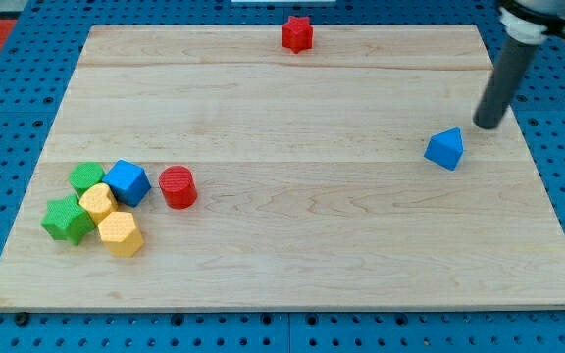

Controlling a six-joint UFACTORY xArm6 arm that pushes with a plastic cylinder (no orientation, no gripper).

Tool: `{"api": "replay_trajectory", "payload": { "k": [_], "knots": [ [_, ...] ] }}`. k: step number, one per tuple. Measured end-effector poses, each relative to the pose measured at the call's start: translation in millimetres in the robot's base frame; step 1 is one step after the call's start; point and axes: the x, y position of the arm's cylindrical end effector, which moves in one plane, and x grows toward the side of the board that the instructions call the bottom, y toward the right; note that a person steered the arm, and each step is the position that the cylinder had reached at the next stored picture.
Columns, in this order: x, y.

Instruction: Drag the blue triangle into the group of blocks

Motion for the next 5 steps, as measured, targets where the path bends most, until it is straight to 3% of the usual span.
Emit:
{"api": "replay_trajectory", "payload": {
  "k": [3,5],
  "knots": [
    [19,-191],
    [88,-220]
  ]
}}
